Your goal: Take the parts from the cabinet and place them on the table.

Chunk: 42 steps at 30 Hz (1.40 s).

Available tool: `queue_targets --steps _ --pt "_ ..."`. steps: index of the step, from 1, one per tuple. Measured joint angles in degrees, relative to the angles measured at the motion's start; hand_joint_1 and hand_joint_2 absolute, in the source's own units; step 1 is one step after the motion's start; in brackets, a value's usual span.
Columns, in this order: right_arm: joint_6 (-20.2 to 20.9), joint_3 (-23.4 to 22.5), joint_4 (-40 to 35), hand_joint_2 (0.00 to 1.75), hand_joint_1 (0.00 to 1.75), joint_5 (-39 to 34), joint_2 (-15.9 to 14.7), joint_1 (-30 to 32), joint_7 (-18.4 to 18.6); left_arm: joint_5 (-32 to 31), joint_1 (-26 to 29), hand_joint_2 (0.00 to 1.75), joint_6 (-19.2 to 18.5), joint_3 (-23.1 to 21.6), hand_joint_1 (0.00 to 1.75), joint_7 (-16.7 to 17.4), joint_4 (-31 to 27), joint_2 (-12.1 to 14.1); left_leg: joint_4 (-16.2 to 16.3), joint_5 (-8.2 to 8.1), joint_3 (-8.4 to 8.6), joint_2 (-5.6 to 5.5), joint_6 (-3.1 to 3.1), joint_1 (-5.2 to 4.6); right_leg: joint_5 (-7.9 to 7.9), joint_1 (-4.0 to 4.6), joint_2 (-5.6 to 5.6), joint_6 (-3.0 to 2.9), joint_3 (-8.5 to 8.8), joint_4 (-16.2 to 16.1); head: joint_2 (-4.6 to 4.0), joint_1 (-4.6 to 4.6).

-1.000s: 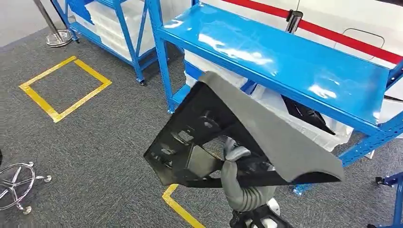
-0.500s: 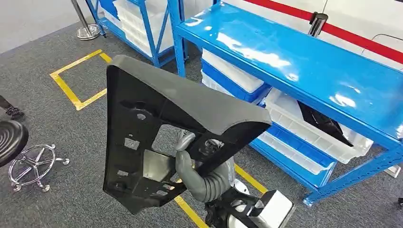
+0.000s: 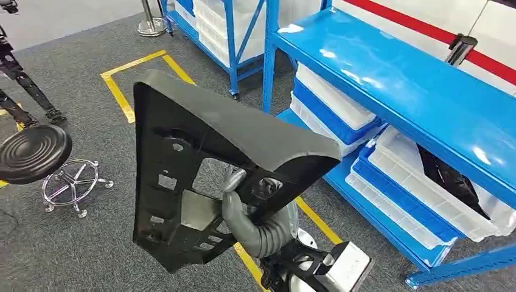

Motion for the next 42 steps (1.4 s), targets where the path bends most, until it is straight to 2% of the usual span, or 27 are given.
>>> queue_targets --steps 1,2,3,6,7,9,10,12,13,14,16,17,18,19,22,23,25,27,28,30,32,33,34,37,38,40,42 --pt "0.0 0.0 0.0 1.75 1.75 0.0 0.0 0.0 0.0 0.0 0.0 1.75 0.0 0.0 0.0 0.0 0.0 -0.1 0.0 0.04 0.11 -0.8 -0.07 0.01 2.52 -0.13 0.61 0.43 2.94 -6.1 0.0 0.0" --pt "0.0 0.0 0.0 1.75 1.75 0.0 0.0 0.0 0.0 0.0 0.0 1.75 0.0 0.0 0.0 0.0 0.0 -0.2 0.0 0.11 0.06 -1.37 -0.22 0.06 4.42 -0.23 2.7 0.56 5.37 -11.3 0.0 0.13" --pt "0.0 0.0 0.0 1.75 1.75 0.0 0.0 0.0 0.0 0.0 -0.1 1.75 0.0 0.0 0.0 0.0 0.0 -0.2 0.5 0.04 -0.15 -1.93 -0.62 -0.5 4.75 -0.26 3.54 0.06 5.73 -13.0 0.0 0.06" --pt "0.0 0.0 0.0 1.75 1.75 0.0 0.1 -0.1 0.0 0.0 0.2 1.75 0.0 0.0 0.0 0.0 0.0 -0.2 0.1 0.47 -0.61 -2.92 -1.6 0.0 5.15 -0.02 2.21 -0.7 5.85 -12.9 0.0 0.04" --pt "0.0 0.0 0.0 1.75 1.75 0.0 0.2 -0.1 0.0 0.0 0.3 1.75 0.0 0.0 0.0 0.0 0.0 -0.2 0.1 0.5 -0.96 -3.47 -2.05 0.01 5.49 -0.55 1.6 -1.19 5.99 -13.3 0.0 0.0" --pt "0.0 0.0 0.0 1.75 1.75 0.0 0.3 -0.3 0.0 0.0 0.3 1.75 0.0 0.0 0.0 0.1 0.0 -0.3 3.6 -2.16 -2.36 0.92 -2.41 0.0 5.73 -0.79 0.52 -2.01 6.03 -13.6 0.0 -0.44" --pt "0.0 0.0 0.0 1.75 1.75 0.0 0.4 -0.3 0.0 0.0 0.2 1.75 0.0 0.0 0.0 0.1 0.0 -0.3 7.5 -4.42 -4.22 2.09 -2.7 0.18 5.65 -0.66 -0.06 -2.14 6.02 -13.6 0.0 -0.72" --pt "0.0 0.0 0.2 1.75 1.75 0.0 0.4 -0.3 0.0 0.0 0.1 1.75 0.0 0.0 0.0 0.1 0.0 -0.3 16.4 -8.12 -8.49 2.98 -3.25 0.43 5.55 -0.43 -1.45 -2.26 5.93 -13.5 0.0 -0.68" --pt "0.0 0.0 0.2 1.75 1.75 0.0 0.4 -0.3 0.0 0.0 0.2 1.75 0.0 0.0 0.0 0.1 0.0 -0.3 18.4 -8.31 -9.54 3.18 -3.45 0.58 5.53 -0.36 -2.09 -2.25 5.92 -13.5 0.0 -0.7" --pt "0.0 0.0 0.3 1.75 1.75 0.0 0.4 -0.3 0.0 0.0 0.3 1.75 0.0 0.0 0.0 0.1 0.0 -0.3 17.4 -7.13 -9.08 3.36 -3.57 0.78 5.47 -0.36 -2.72 -2.29 5.93 -13.5 0.0 -0.68" --pt "0.0 0.0 0.3 1.75 1.75 0.0 0.4 -0.3 0.0 0.0 0.3 1.75 0.0 0.0 0.0 0.1 0.0 -0.3 9.1 -2.78 -4.67 4.17 -3.69 1.04 5.38 -0.37 -3.67 -2.3 6.06 -13.5 0.0 -0.7" --pt "0.0 0.0 0.3 1.75 1.75 0.0 0.5 -0.3 0.0 0.0 0.3 1.75 0.0 0.0 0.0 0.1 0.0 -0.3 4.0 -0.8 -1.81 5.65 -3.68 1.09 5.25 -0.35 -4.02 -2.12 6.17 -13.5 0.0 -0.77" --pt "0.0 0.0 0.3 1.75 1.75 0.0 0.5 -0.3 0.0 0.0 0.1 1.75 0.0 0.0 0.0 0.1 0.0 -0.3 0.8 -1.02 -0.14 7.93 -3.65 0.63 5.0 0.33 -4.39 -1.76 6.17 -13.4 0.0 -0.74" --pt "0.0 0.0 0.3 1.75 1.75 0.0 0.5 -0.4 0.0 0.0 0.0 1.75 0.0 0.0 0.0 0.0 0.0 -0.3 0.7 -0.7 -0.35 6.71 -2.92 0.53 4.87 0.57 -4.75 -1.5 6.1 -13.3 0.0 -0.63" --pt "0.0 0.1 0.3 1.75 1.75 0.0 0.6 -0.4 0.0 0.0 0.0 1.75 0.0 0.0 0.0 0.1 0.0 -0.3 0.6 -0.61 -0.64 5.21 -1.93 -0.02 4.77 0.45 -6.17 -0.84 6.39 -13.5 0.0 -0.37" --pt "0.0 0.1 0.3 1.75 1.75 0.0 0.7 -0.4 0.0 0.0 0.1 1.75 0.0 0.0 0.0 0.1 0.0 -0.3 -0.1 -0.09 -0.03 4.65 -1.19 0.68 4.14 0.69 -5.73 -0.33 5.91 -12.9 0.0 -0.26" --pt "0.0 0.1 0.3 1.75 1.75 0.0 0.6 -0.4 0.0 0.0 0.0 1.75 0.0 0.0 0.0 0.1 0.0 -0.4 -0.1 0.03 0.0 3.82 -0.6 0.52 1.07 0.07 -1.55 -0.98 3.74 -7.0 0.02 -0.24" --pt "0.0 0.1 0.4 1.75 1.75 0.0 0.4 -0.2 0.0 0.0 -0.2 1.75 0.0 0.0 0.0 0.1 0.0 -0.4 -0.1 0.06 -0.19 2.52 -0.51 0.47 -2.57 0.0 -0.43 -1.43 -1.18 2.8 0.0 0.22" --pt "0.0 0.1 0.4 1.75 1.75 0.0 0.3 -0.2 0.0 0.0 -0.1 1.75 0.0 0.0 0.0 0.1 0.0 -0.4 -0.1 0.06 -0.2 1.89 -0.5 0.43 -3.15 0.01 -0.32 -1.19 -2.83 5.8 0.0 0.22" --pt "0.0 0.2 0.5 1.75 1.75 0.0 0.1 -0.2 0.0 0.0 -0.1 1.75 0.0 0.0 0.0 0.1 0.0 -0.4 -0.1 0.07 -0.12 0.62 -0.53 0.43 -0.92 0.0 -0.25 -0.31 -1.73 2.7 0.0 0.24" --pt "0.0 0.2 0.5 1.75 1.75 0.0 0.1 -0.2 0.0 0.0 -0.1 1.75 0.0 0.0 0.0 0.1 0.0 -0.5 0.0 0.05 0.09 -0.6 -0.68 0.5 3.65 -0.42 0.56 0.7 3.4 -8.3 0.0 0.28" --pt "0.0 0.2 0.5 1.75 1.75 0.0 0.1 -0.3 0.0 0.0 -0.1 1.75 0.0 0.0 0.0 0.1 0.0 -0.5 0.0 0.07 -0.04 -0.96 -0.94 0.43 4.73 -0.71 1.88 0.78 4.94 -12.1 0.0 0.39" --pt "0.0 0.2 0.5 1.75 1.75 0.0 0.1 -0.3 0.0 0.0 -0.1 1.75 0.0 0.0 0.0 0.1 0.0 -0.5 0.5 -0.2 -0.15 -1.4 -1.32 -0.02 5.17 -0.68 1.68 0.13 4.8 -12.6 0.0 0.3" --pt "0.4 0.2 0.5 1.75 1.75 -0.5 0.2 -0.3 0.2 -0.1 0.3 1.75 0.5 0.0 0.0 0.5 0.0 -0.4 0.1 0.23 -0.75 -2.1 -2.25 0.45 5.53 -0.3 0.88 -0.83 5.13 -12.4 0.0 0.35" --pt "1.9 0.4 0.5 1.75 1.75 -2.2 0.2 -0.7 1.2 -0.9 0.3 1.75 2.1 0.2 0.0 2.1 0.0 -0.5 0.5 -0.12 -0.82 -1.99 -2.44 0.66 5.85 -1.06 0.42 -1.35 5.12 -12.8 0.0 0.28" --pt "7.0 1.9 1.7 1.75 1.75 -9.0 0.5 -2.2 1.9 -2.6 0.4 1.75 9.7 0.9 0.0 10.4 0.0 -1.8 5.1 -3.24 -2.85 2.18 -2.92 0.49 5.84 -0.8 -0.3 -2.2 5.15 -12.8 0.0 -0.46" --pt "12.3 4.0 5.4 1.75 1.75 -18.1 1.7 -3.9 -0.3 -3.7 -0.3 1.75 21.9 1.2 0.0 27.4 0.0 -3.8 14.7 -7.67 -7.53 3.11 -3.3 0.68 5.73 -0.41 -1.32 -2.36 5.12 -12.8 0.0 -0.57"
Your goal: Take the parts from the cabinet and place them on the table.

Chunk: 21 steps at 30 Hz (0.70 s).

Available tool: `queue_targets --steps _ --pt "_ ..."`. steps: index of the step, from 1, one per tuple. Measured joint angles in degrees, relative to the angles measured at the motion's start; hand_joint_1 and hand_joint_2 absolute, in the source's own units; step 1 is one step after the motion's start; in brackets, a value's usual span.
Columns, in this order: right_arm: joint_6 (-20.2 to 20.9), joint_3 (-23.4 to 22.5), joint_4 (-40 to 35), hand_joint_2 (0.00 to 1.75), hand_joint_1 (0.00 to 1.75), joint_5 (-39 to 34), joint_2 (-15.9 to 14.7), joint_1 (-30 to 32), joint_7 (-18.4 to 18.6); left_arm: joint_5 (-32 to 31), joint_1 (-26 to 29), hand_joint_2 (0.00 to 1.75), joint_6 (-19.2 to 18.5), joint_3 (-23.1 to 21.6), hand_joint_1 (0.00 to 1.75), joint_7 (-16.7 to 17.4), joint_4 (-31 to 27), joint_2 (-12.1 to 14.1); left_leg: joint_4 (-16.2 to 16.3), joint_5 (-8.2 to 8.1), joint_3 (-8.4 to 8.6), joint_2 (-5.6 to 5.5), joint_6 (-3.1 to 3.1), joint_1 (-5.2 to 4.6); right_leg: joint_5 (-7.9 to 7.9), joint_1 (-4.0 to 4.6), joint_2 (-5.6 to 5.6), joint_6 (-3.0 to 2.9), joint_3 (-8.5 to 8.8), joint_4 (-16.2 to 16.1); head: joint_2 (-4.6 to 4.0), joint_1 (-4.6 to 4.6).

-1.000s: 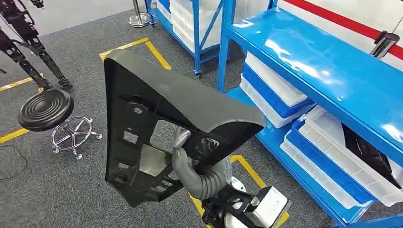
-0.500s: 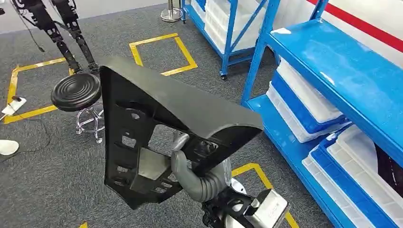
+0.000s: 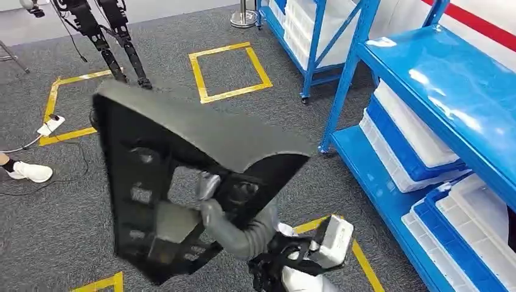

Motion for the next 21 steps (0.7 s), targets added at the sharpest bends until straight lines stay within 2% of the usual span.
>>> queue_targets --steps 1,2,3,4,5,6,7,8,10,11,12,13,14,16,17,18,20,21 --pt "0.9 0.8 1.2 1.75 1.75 -2.3 0.5 -0.2 -0.4 -0.1 -0.1 1.75 3.3 0.3 0.0 6.9 0.0 -1.0 3.5 -1.01 -1.92 0.03 -0.06 -0.01 -0.09 0.15 -0.73 -0.13 -0.02 0.0 0.0 -0.07" --pt "1.2 1.3 2.1 1.75 1.75 -2.8 0.8 -0.2 -0.8 -0.4 -0.1 1.75 4.1 0.5 0.0 11.1 0.0 -1.5 4.2 -0.54 -2.41 0.07 -0.03 -0.01 -0.16 0.28 -1.47 -0.19 0.0 0.0 0.0 -0.02" --pt "1.2 1.7 2.8 1.75 1.75 -3.0 0.9 -0.7 -1.1 -0.7 0.0 1.75 4.4 0.7 0.0 12.3 0.0 -2.0 2.2 1.06 -1.64 0.24 0.11 -0.01 -0.24 0.38 -2.17 -0.3 0.0 0.0 0.0 -0.07" --pt "1.4 2.2 4.0 1.75 1.75 -3.5 1.3 -1.5 -1.8 -1.4 0.3 1.75 5.0 0.7 0.0 11.7 0.0 -2.7 -2.5 3.67 0.7 0.72 0.32 -0.04 -0.32 0.48 -2.88 -0.37 0.04 0.0 0.0 -0.02" --pt "1.6 2.9 5.0 1.75 1.75 -3.9 1.7 -2.3 -2.3 -2.1 0.1 1.75 5.2 0.7 0.0 11.5 0.0 -3.1 -7.8 5.97 3.52 1.92 0.63 -0.14 -0.4 0.56 -3.48 -0.39 0.13 0.0 0.0 -0.04" --pt "1.6 3.4 5.8 1.75 1.75 -4.2 1.9 -3.0 -2.8 -2.6 -0.1 1.75 5.2 0.7 0.0 11.3 0.1 -3.5 -12.4 7.39 6.21 4.86 1.08 -0.42 -0.51 0.77 -3.95 -0.22 0.31 0.0 0.0 -0.09" --pt "1.8 4.0 6.5 1.75 1.75 -4.7 2.1 -3.4 -3.2 -3.2 -0.4 1.75 5.0 0.7 0.0 11.2 0.1 -3.9 -13.6 7.0 6.73 6.13 1.32 -1.04 -0.84 1.55 -4.49 0.19 0.27 0.2 0.0 0.02" --pt "1.8 4.4 7.1 1.75 1.75 -5.2 2.1 -3.9 -3.4 -3.6 -0.6 1.75 5.0 0.7 0.0 11.0 0.2 -4.3 -13.6 7.06 6.51 4.98 1.61 -1.12 -0.88 1.39 -4.97 0.35 0.33 0.1 0.0 0.26" --pt "2.0 5.0 8.1 1.75 1.75 -6.0 2.0 -4.6 -4.0 -4.1 -0.6 1.75 4.9 0.5 0.0 10.3 0.2 -4.5 -13.7 7.08 6.33 3.83 1.97 -1.3 -0.95 1.36 -6.15 0.58 0.7 -0.2 0.0 0.18" --pt "2.0 5.1 8.4 1.75 1.75 -6.5 2.0 -5.0 -4.3 -4.1 -0.5 1.75 5.0 0.5 0.0 10.0 0.2 -4.6 -14.4 7.44 6.78 2.95 2.47 -1.15 -1.17 1.63 -6.88 1.02 1.28 -0.2 0.0 0.11" --pt "2.0 5.1 8.5 1.75 1.75 -6.8 1.7 -5.3 -4.5 -4.1 -0.5 1.75 5.0 0.5 0.0 9.6 0.2 -4.7 -14.9 7.88 7.41 2.39 2.83 -0.55 -1.8 1.4 -4.42 1.35 0.61 0.9 0.0 0.35" --pt "2.0 5.4 8.6 1.75 1.75 -6.9 1.6 -5.6 -4.8 -4.1 -0.5 1.75 5.1 0.5 0.0 9.4 0.2 -4.8 -15.0 8.06 7.45 1.71 3.11 -0.52 -3.35 1.16 -1.49 1.19 -0.43 3.7 0.0 0.22" --pt "2.0 5.5 8.7 1.75 1.75 -7.1 1.2 -5.7 -5.0 -4.1 -0.6 1.75 5.1 0.5 0.0 9.3 0.2 -4.8 -15.0 8.17 7.31 0.88 3.32 -0.53 -5.35 0.82 0.14 0.89 -2.49 8.2 0.0 0.61" --pt "1.4 5.6 9.2 1.75 1.75 -7.1 0.3 -5.6 -5.0 -3.5 -0.6 1.75 5.0 0.5 0.0 7.5 0.3 -5.1 -15.0 8.19 7.09 -0.88 3.33 -0.57 -8.18 0.51 0.95 0.86 -6.67 16.4 0.0 0.74" --pt "1.0 5.7 9.3 1.75 1.75 -7.3 -0.4 -5.6 -4.9 -2.9 -0.5 1.75 4.4 0.5 0.0 5.3 0.3 -5.1 -15.0 8.23 7.05 -1.78 3.33 -0.56 -8.27 0.43 1.06 1.3 -7.64 18.0 0.0 0.74" --pt "1.1 5.3 9.1 1.75 1.75 -7.4 -1.5 -5.5 -4.8 -2.3 -0.3 1.75 3.3 0.5 0.0 2.3 0.3 -5.0 -14.9 8.26 7.07 -2.76 3.31 -0.55 -7.15 0.23 1.13 1.93 -7.0 16.4 0.0 0.68" --pt "1.2 3.2 7.8 1.75 1.75 -6.7 -3.3 -4.4 -4.1 -1.4 -0.1 1.75 4.5 0.5 0.0 -1.3 0.3 -5.1 -14.8 8.28 7.22 -4.59 3.18 -0.48 -2.94 -0.33 1.82 3.27 -2.63 7.0 0.0 0.74" --pt "1.0 1.9 7.1 1.75 1.75 -6.0 -3.8 -4.1 -3.7 -0.6 -0.1 1.75 5.5 0.5 0.0 -2.4 0.3 -5.2 -14.7 8.25 7.19 -5.24 2.98 -0.46 -1.14 -0.69 3.46 3.69 -0.35 2.0 0.0 0.76"
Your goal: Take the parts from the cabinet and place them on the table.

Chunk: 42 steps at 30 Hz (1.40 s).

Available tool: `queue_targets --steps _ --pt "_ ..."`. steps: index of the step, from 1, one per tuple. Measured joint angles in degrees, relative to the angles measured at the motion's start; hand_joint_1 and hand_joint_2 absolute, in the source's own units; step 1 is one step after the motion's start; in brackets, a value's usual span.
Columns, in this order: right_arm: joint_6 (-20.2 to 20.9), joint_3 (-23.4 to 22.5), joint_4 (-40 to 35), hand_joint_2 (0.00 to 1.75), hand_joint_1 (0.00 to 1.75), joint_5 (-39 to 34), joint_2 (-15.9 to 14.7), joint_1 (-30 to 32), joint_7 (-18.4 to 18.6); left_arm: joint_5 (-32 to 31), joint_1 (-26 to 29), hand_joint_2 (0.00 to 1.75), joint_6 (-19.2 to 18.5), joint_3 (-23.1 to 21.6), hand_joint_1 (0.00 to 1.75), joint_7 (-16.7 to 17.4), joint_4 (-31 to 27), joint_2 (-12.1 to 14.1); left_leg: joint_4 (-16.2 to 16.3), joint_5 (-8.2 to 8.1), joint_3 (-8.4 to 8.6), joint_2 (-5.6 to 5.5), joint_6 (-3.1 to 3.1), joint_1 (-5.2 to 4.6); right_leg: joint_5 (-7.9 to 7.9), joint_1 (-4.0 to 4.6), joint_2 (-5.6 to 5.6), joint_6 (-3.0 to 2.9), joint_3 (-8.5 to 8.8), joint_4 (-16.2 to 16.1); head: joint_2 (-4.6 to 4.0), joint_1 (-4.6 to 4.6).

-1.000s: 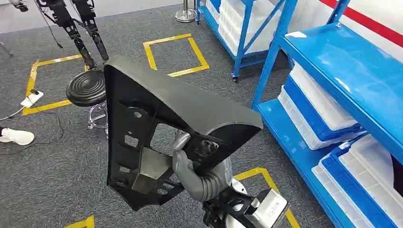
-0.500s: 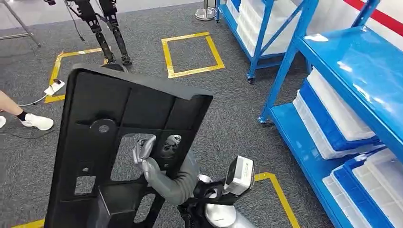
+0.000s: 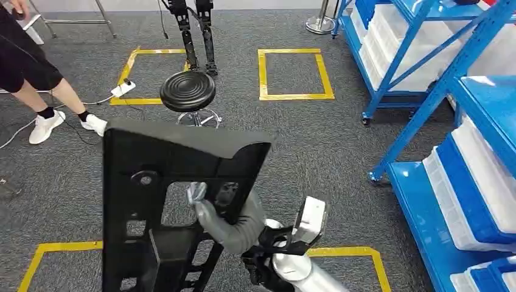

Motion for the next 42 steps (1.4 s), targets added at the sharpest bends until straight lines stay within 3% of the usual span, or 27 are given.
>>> queue_targets --steps 1,5,6,7,8,10,11,12,14,15,16,20,21,23,25,26,27,29,30,31,32,35,36,37,38,40,42 --pt "-0.2 -1.2 -0.7 1.75 1.75 0.8 -0.4 0.3 0.4 1.0 0.0 1.75 0.9 0.1 0.0 -1.0 0.0 0.0 0.4 -0.14 -0.21 -0.51 -0.45 -0.34 0.25 -0.05 1.66 -0.3 0.05 -1.3 0.0 0.07" --pt "-5.2 -4.0 -3.8 1.75 1.75 5.4 -1.2 2.2 1.4 4.0 0.3 1.75 1.5 0.7 0.0 -6.8 0.0 -0.4 0.3 0.19 -1.0 -1.69 -1.53 0.05 1.04 0.12 -0.15 -1.66 0.35 -1.7 0.0 0.0" --pt "-8.9 -4.6 -5.0 1.75 1.75 8.3 -1.2 3.2 1.5 4.9 0.3 1.75 -0.6 0.9 0.0 -10.6 0.0 -0.4 1.0 -0.45 -1.3 0.13 -1.7 0.16 1.19 -0.33 -0.74 -1.93 0.48 -1.9 0.0 -0.07" --pt "-12.5 -5.4 -6.7 1.75 1.75 11.1 -1.4 4.8 1.4 5.0 0.4 1.75 -4.8 0.9 0.0 -15.1 0.0 0.6 3.0 -2.03 -2.23 3.14 -2.04 -0.15 1.0 -0.21 -1.4 -2.31 0.55 -1.9 0.0 -0.73" --pt "-15.7 -6.5 -8.9 1.75 1.75 13.5 -1.9 6.3 0.9 5.0 0.5 1.75 -11.0 0.8 0.0 -19.4 0.0 1.7 6.9 -4.27 -4.07 4.55 -2.35 -0.02 0.85 0.01 -2.34 -2.91 0.58 -1.9 0.0 -0.94" --pt "-18.5 -8.1 -11.3 1.75 1.75 15.8 -3.1 8.6 0.5 4.8 0.6 1.75 -18.9 0.7 0.0 -22.9 0.0 3.7 15.7 -8.02 -8.26 5.47 -2.71 0.32 0.64 0.32 -3.94 -3.21 0.6 -1.9 0.0 -0.9" --pt "-19.2 -8.9 -12.6 1.75 1.75 16.5 -3.7 9.9 0.3 4.6 0.8 1.75 -20.8 0.6 0.0 -23.1 -0.1 4.6 18.1 -8.3 -9.42 5.59 -2.82 0.44 0.55 0.45 -4.58 -3.31 0.64 -1.9 0.0 -0.9" --pt "-19.7 -9.5 -13.7 1.75 1.75 16.9 -4.2 11.1 0.1 4.2 1.2 1.75 -21.4 0.5 0.0 -23.1 -0.3 5.5 17.4 -7.36 -9.13 5.63 -2.83 0.51 0.43 0.46 -5.16 -3.44 0.74 -1.9 0.0 -0.88" --pt "-19.8 -10.6 -15.4 1.75 1.75 17.2 -5.0 12.9 -0.2 3.7 1.6 1.75 -21.8 0.3 0.0 -23.2 -0.4 6.5 9.2 -2.79 -4.73 6.34 -2.52 0.48 0.15 0.48 -6.02 -3.41 1.15 -1.9 0.0 -0.94" --pt "-19.8 -11.0 -16.2 1.75 1.75 17.3 -5.2 13.5 -0.3 3.6 1.7 1.75 -21.8 0.2 0.0 -23.3 -0.5 7.0 3.8 -0.5 -1.71 8.02 -2.03 0.29 -0.08 0.51 -6.39 -3.24 1.46 -1.9 0.0 -0.94" --pt "-19.9 -11.3 -16.8 1.75 1.75 17.3 -5.5 14.0 -0.4 3.6 1.6 1.75 -21.8 0.1 0.0 -23.3 -0.6 7.3 1.3 -1.37 -0.3 10.58 -1.83 -0.46 -0.24 0.79 -6.82 -3.01 1.62 -1.9 0.0 -0.9" --pt "-19.9 -12.1 -18.5 1.75 1.75 17.4 -6.3 15.2 -0.4 3.1 1.5 1.75 -21.9 -0.1 0.0 -23.4 -0.8 7.8 0.7 -1.12 -0.78 7.72 -0.74 -1.05 -0.67 1.23 -9.03 -1.98 2.0 -2.2 0.0 -0.98" --pt "-19.9 -12.3 -18.9 1.75 1.75 17.4 -6.4 15.3 -0.4 3.1 1.6 1.75 -22.0 -0.2 0.0 -23.4 -0.8 7.8 -0.1 -0.57 -0.02 7.07 -0.11 -0.11 -1.23 1.45 -8.14 -1.46 1.59 -1.6 0.0 -0.81" --pt "-19.9 -12.5 -19.5 1.75 1.75 17.4 -6.7 15.5 -0.5 3.1 1.5 1.75 -22.0 -0.5 0.0 -23.5 -0.8 7.8 -0.1 -0.47 0.12 6.11 0.48 -0.18 -3.97 1.07 -3.69 -2.0 -0.22 3.7 0.0 -0.79" --pt "-19.9 -12.8 -19.6 1.75 1.75 17.4 -7.2 16.1 -0.5 3.1 1.4 1.75 -22.0 -0.8 0.0 -23.5 -0.8 7.8 -0.1 -0.46 0.01 4.46 0.53 -0.18 -7.68 0.77 -2.52 -2.37 -5.02 13.1 0.0 -0.39" --pt "-20.0 -12.9 -19.6 1.75 1.75 17.4 -7.4 16.4 -0.5 3.1 1.4 1.75 -22.0 -0.9 0.0 -23.5 -0.8 7.9 -0.1 -0.45 0.0 3.63 0.52 -0.19 -8.22 0.74 -2.43 -2.05 -6.54 15.9 0.0 -0.39" --pt "-20.0 -13.0 -19.6 1.75 1.75 17.4 -7.5 16.6 -0.5 3.1 1.4 1.75 -21.9 -0.9 0.0 -23.5 -0.8 7.9 -0.1 -0.45 0.03 2.88 0.51 -0.19 -7.57 0.63 -2.4 -1.62 -6.75 15.7 0.0 -0.42" --pt "-20.0 -13.2 -19.6 1.75 1.75 17.5 -7.6 16.6 -0.8 3.1 1.5 1.75 -22.2 -0.9 0.0 -24.3 -0.8 7.9 0.1 -0.45 0.19 1.18 0.43 -0.18 -3.46 0.3 -2.01 -0.26 -3.35 7.8 0.0 -0.37" --pt "-19.8 -13.3 -19.6 1.75 1.75 17.6 -7.7 16.7 -1.1 3.1 1.5 1.75 -22.8 -0.9 0.0 -24.9 -0.8 7.9 0.2 -0.49 0.25 0.41 0.32 -0.14 -1.19 -0.05 -1.01 0.25 -0.84 2.4 0.0 -0.33" --pt "-19.8 -13.3 -19.7 1.75 1.75 17.7 -7.8 16.9 -1.3 3.1 1.5 1.75 -23.3 -0.9 0.0 -25.4 -0.8 7.9 0.4 -0.58 0.07 -0.14 -0.02 -0.12 -0.21 -0.44 1.27 0.39 0.59 -1.3 0.0 -0.28" --pt "-19.6 -13.4 -19.7 1.75 1.75 17.7 -7.9 17.1 -1.4 3.1 1.4 1.75 -23.7 -0.9 0.0 -25.9 -0.8 8.1 0.7 -0.71 -0.31 -0.9 -0.54 -0.57 -0.03 -0.32 2.5 -0.26 0.39 -1.4 0.0 -0.15" --pt "-19.3 -13.9 -20.0 1.75 1.75 17.7 -8.3 17.9 -1.8 3.0 1.5 1.75 -25.2 -1.1 0.0 -26.8 -0.8 8.5 0.2 -0.12 -0.78 -2.16 -1.73 -0.06 0.23 0.21 0.92 -1.5 0.48 -1.2 0.0 -0.35" --pt "-19.3 -14.0 -20.0 1.75 1.75 17.9 -8.3 18.0 -2.1 2.9 1.5 1.75 -25.5 -1.2 0.0 -26.9 -0.8 8.8 0.6 -0.29 -1.01 -2.19 -1.86 0.01 0.53 -0.71 0.21 -1.97 0.61 -1.5 0.0 -0.35" --pt "-19.2 -14.1 -20.1 1.75 1.75 18.1 -8.3 18.1 -2.3 2.9 1.5 1.75 -25.8 -1.3 0.0 -26.9 -0.7 8.8 1.8 -1.2 -1.43 1.25 -2.15 -0.26 0.55 -0.5 -0.31 -2.15 0.77 -1.5 0.0 -0.48" --pt "-19.2 -14.3 -20.4 1.75 1.75 18.2 -8.3 18.6 -2.5 2.6 1.3 1.75 -25.8 -1.4 0.0 -26.8 -0.7 9.1 4.8 -3.17 -2.76 3.58 -2.42 -0.22 0.43 -0.35 -1.09 -2.74 0.88 -1.5 0.0 -1.18" --pt "-19.2 -14.8 -20.8 1.75 1.75 18.5 -8.4 19.9 -2.7 2.4 1.0 1.75 -25.8 -1.8 0.0 -26.6 -0.7 9.3 13.9 -7.53 -7.17 5.13 -2.87 0.04 0.17 0.11 -2.75 -3.14 0.95 -1.5 0.0 -1.16" --pt "-19.3 -15.0 -20.8 1.75 1.75 18.7 -8.4 20.5 -2.7 2.0 1.0 1.75 -25.8 -2.1 0.0 -26.2 -0.7 9.3 18.3 -8.34 -9.37 5.54 -3.04 0.08 0.03 0.3 -4.15 -3.32 0.97 -1.5 0.0 -1.16"
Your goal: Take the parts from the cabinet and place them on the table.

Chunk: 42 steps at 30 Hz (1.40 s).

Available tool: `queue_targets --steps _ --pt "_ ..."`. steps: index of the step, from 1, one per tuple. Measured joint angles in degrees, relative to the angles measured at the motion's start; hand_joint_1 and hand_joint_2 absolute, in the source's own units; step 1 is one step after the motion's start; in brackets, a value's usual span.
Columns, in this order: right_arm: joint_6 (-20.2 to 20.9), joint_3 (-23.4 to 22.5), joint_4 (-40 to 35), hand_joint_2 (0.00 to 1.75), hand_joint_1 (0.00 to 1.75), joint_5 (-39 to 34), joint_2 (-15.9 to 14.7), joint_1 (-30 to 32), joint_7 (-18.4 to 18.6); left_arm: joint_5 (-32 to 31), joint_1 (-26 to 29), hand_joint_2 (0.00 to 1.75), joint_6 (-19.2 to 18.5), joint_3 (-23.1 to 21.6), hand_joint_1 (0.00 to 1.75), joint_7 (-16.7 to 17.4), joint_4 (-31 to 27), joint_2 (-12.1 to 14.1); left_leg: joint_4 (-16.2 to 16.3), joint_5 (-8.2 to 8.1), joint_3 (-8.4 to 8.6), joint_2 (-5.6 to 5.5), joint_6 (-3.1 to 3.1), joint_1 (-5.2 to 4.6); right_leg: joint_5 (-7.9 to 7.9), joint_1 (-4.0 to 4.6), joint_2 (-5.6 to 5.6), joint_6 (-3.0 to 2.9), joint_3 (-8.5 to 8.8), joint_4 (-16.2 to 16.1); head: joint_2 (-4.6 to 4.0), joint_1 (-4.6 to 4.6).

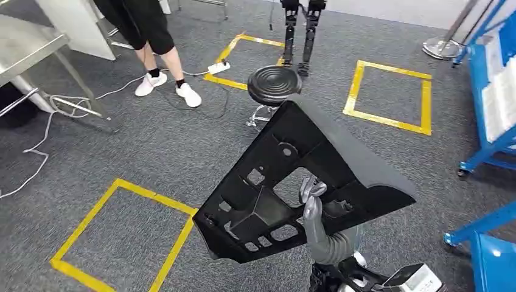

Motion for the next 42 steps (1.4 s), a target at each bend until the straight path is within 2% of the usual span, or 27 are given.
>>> queue_targets --steps 1,3,4,5,9,11,12,14,15,16,18,19,20,21,24,25,26,27,29,30,31,33,34,35,39,40,42 --pt "0.0 0.0 -0.1 1.75 1.75 0.2 0.0 0.2 0.0 0.0 0.0 1.75 0.1 -0.2 0.0 0.2 0.0 0.0 -1.6 1.5 0.8 0.09 0.04 0.03 -0.09 0.05 -0.62 -0.08 0.08 0.0 0.0 -0.02" --pt "0.0 -0.1 -0.8 1.75 1.75 0.5 0.0 0.9 -0.3 -0.1 0.0 1.75 0.3 -0.3 0.0 0.7 0.0 0.0 -10.7 6.26 5.77 1.17 0.58 -0.09 -0.38 0.19 -1.81 -0.06 0.48 0.0 0.0 -0.02" --pt "0.0 -0.2 -1.2 1.75 1.75 0.9 0.0 1.2 -0.5 -0.1 0.0 1.75 0.5 -0.4 0.0 1.0 0.0 0.0 -15.4 7.69 8.52 3.37 1.26 -0.34 -0.6 0.34 -2.29 0.01 0.73 0.0 0.0 -0.04" --pt "0.0 -0.3 -1.5 1.75 1.75 1.2 0.0 1.5 -0.6 -0.1 -0.2 1.75 0.5 -0.5 0.0 1.1 0.0 0.0 -17.0 6.71 9.24 5.34 1.66 -1.25 -0.82 1.01 -2.74 0.31 0.74 0.1 0.0 0.02" --pt "-0.1 -1.1 -2.7 1.75 1.75 2.4 0.1 2.1 -0.7 -0.1 -0.1 1.75 0.6 -0.5 0.0 1.2 0.0 0.0 -17.7 7.0 9.2 2.35 2.77 -1.4 -1.3 1.21 -5.1 1.29 1.5 -0.3 0.0 0.05" --pt "-0.1 -1.4 -3.2 1.75 1.75 2.8 0.1 2.2 -0.7 0.0 -0.1 1.75 0.4 -0.5 0.0 1.0 0.0 0.0 -18.5 7.52 9.89 1.29 3.24 -0.58 -2.94 0.88 -0.7 1.58 0.29 2.8 0.0 0.22" --pt "-0.1 -1.5 -3.6 1.75 1.75 3.0 0.1 2.3 -0.7 0.0 -0.2 1.75 0.1 -0.5 0.0 0.9 0.0 0.0 -18.5 7.72 9.83 0.69 3.61 -0.52 -4.88 0.69 0.77 1.22 -1.69 6.9 0.0 0.35" --pt "-0.1 -2.0 -3.6 1.75 1.75 3.3 0.1 2.7 0.0 -0.1 -0.5 1.75 -0.6 -0.5 0.0 0.4 0.0 0.0 -18.4 7.73 9.67 -0.95 3.65 -0.52 -8.02 0.24 1.57 1.08 -6.26 15.7 0.0 0.59" --pt "-0.1 -2.3 -3.6 1.75 1.75 3.5 0.1 2.9 0.4 -0.1 -0.4 1.75 -1.0 -0.5 0.0 0.4 0.0 0.0 -18.4 7.74 9.68 -1.77 3.64 -0.51 -8.1 0.08 1.62 1.49 -7.32 17.5 0.0 0.59" --pt "-0.1 -2.5 -3.6 1.75 1.75 3.7 0.1 3.0 0.5 -0.1 -0.4 1.75 -1.2 -0.5 0.0 0.4 0.0 0.0 -18.4 7.73 9.73 -2.54 3.61 -0.43 -7.22 -0.12 1.65 2.08 -7.04 16.4 0.0 0.55" --pt "0.0 -2.8 -3.6 1.75 1.75 3.9 0.1 2.9 0.7 -0.1 -0.4 1.75 -1.6 -0.5 0.0 0.4 0.0 0.0 -18.2 7.65 9.91 -4.2 3.24 -0.12 -2.84 -0.75 2.37 3.73 -3.26 7.7 0.0 0.57" --pt "0.0 -3.0 -3.7 1.75 1.75 4.0 0.1 2.9 0.7 -0.1 -0.4 1.75 -1.6 -0.5 0.0 0.4 0.0 0.0 -17.9 7.49 9.79 -4.89 2.82 -0.03 -0.75 -1.25 4.12 4.4 -1.02 2.5 0.0 0.68" --pt "0.0 -3.1 -3.6 1.75 1.75 4.0 0.1 3.0 0.7 -0.1 -0.4 1.75 -1.6 -0.5 0.0 0.4 0.0 0.2 -17.3 7.28 9.47 -5.46 2.22 -0.32 -0.68 -1.35 6.11 4.14 -0.81 1.0 0.0 0.9" --pt "0.0 -3.1 -3.8 1.75 1.75 4.0 0.1 3.0 0.8 -0.1 -0.4 1.75 -1.6 -0.5 0.0 0.4 0.0 0.3 -17.2 7.25 9.09 -6.06 1.9 -0.32 -0.41 -1.21 5.09 3.31 -0.48 0.9 0.0 0.85" --pt "0.1 -3.3 -3.8 1.75 1.75 4.1 0.2 3.1 0.8 -0.1 -0.1 1.75 -1.6 -0.5 0.0 0.3 0.0 0.4 -17.5 7.77 8.53 -7.08 0.94 0.23 -0.02 -0.94 3.92 2.14 -0.6 0.9 0.0 0.59" --pt "0.2 -3.3 -3.8 1.75 1.75 4.1 0.4 3.0 0.8 -0.1 0.0 1.75 -1.6 -0.5 0.0 0.3 0.0 0.5 -17.0 7.33 8.45 -5.55 0.78 0.39 0.15 -1.29 3.41 1.78 -0.49 0.7 0.0 0.59" --pt "0.3 -3.4 -4.0 1.75 1.75 4.2 0.7 3.1 0.8 -0.1 0.0 1.75 -1.6 -0.5 0.0 0.2 0.0 0.5 -15.0 6.0 7.61 -2.35 0.51 0.05 0.07 -1.14 2.85 1.26 -0.4 0.7 0.0 0.31" --pt "0.4 -3.5 -4.2 1.75 1.75 4.3 0.9 3.1 0.8 -0.1 -0.2 1.75 -1.6 -0.6 0.0 0.0 0.0 0.6 -11.4 4.06 5.9 -1.01 0.3 0.16 -0.07 -0.91 2.28 0.93 -0.37 0.7 0.0 -0.09" --pt "0.7 -3.6 -4.3 1.75 1.75 4.4 1.0 3.2 1.0 -0.2 -0.3 1.75 -1.7 -0.7 0.0 0.0 0.0 0.6 -2.0 0.03 1.2 -0.19 -0.03 0.3 -0.25 -0.45 0.74 0.43 -0.36 0.7 0.0 -0.09" --pt "0.8 -3.6 -4.3 1.75 1.75 4.4 1.1 3.2 1.3 -0.3 -0.3 1.75 -1.8 -0.7 0.0 0.0 0.0 0.6 0.2 -0.31 -0.01 -0.09 -0.07 0.35 -0.32 -0.31 0.13 0.34 -0.35 0.7 0.0 -0.06" --pt "0.8 -3.7 -4.3 1.75 1.75 4.5 1.2 3.2 1.6 -0.3 -0.2 1.75 -1.8 -0.7 0.0 0.1 0.0 0.6 -0.1 0.59 0.06 0.03 0.01 0.36 -0.41 -0.18 -0.53 0.22 -0.26 0.7 0.0 -0.04" --pt "0.9 -4.0 -4.4 1.75 1.75 4.5 1.7 3.1 2.0 -0.4 -0.2 1.75 -1.9 -0.7 0.0 0.2 0.0 0.7 -7.6 4.92 3.95 0.48 0.51 0.3 -0.63 0.01 -1.7 0.03 0.09 0.7 0.0 -0.06" --pt "0.9 -4.0 -4.5 1.75 1.75 4.6 2.0 3.0 2.1 -0.4 -0.2 1.75 -2.0 -0.7 0.0 0.3 0.0 0.8 -12.6 7.01 6.79 1.62 1.02 0.15 -0.79 0.12 -2.2 0.11 0.32 0.7 0.0 -0.11" --pt "1.1 -4.1 -4.7 1.75 1.75 4.7 2.2 3.0 2.2 -0.6 -0.3 1.75 -2.1 -0.7 0.0 0.5 0.0 0.9 -16.3 6.78 8.68 4.66 1.58 -0.44 -0.98 0.28 -2.64 0.28 0.52 0.7 0.0 -0.02" --pt "2.0 -4.5 -4.7 1.75 1.75 5.1 2.8 3.1 2.3 -0.3 -0.3 1.75 -2.3 -0.7 0.0 0.5 0.0 1.1 -16.6 6.73 8.3 2.35 2.36 -1.17 -1.33 0.65 -4.61 1.24 0.87 0.3 0.0 -0.11" --pt "2.0 -4.5 -4.8 1.75 1.75 5.1 3.0 3.2 2.3 -0.2 -0.3 1.75 -2.4 -0.7 0.0 0.5 0.0 1.1 -17.7 7.43 9.16 1.61 2.9 -0.49 -1.7 1.33 -4.68 1.62 0.65 0.5 0.0 -0.13" --pt "2.1 -4.8 -4.9 1.75 1.75 5.2 3.0 3.2 2.3 -0.2 -0.2 1.75 -2.5 -0.7 0.0 0.4 0.0 1.1 -18.2 7.8 9.65 0.7 3.38 -0.28 -4.05 0.6 0.37 1.39 -0.89 5.0 0.0 0.11"
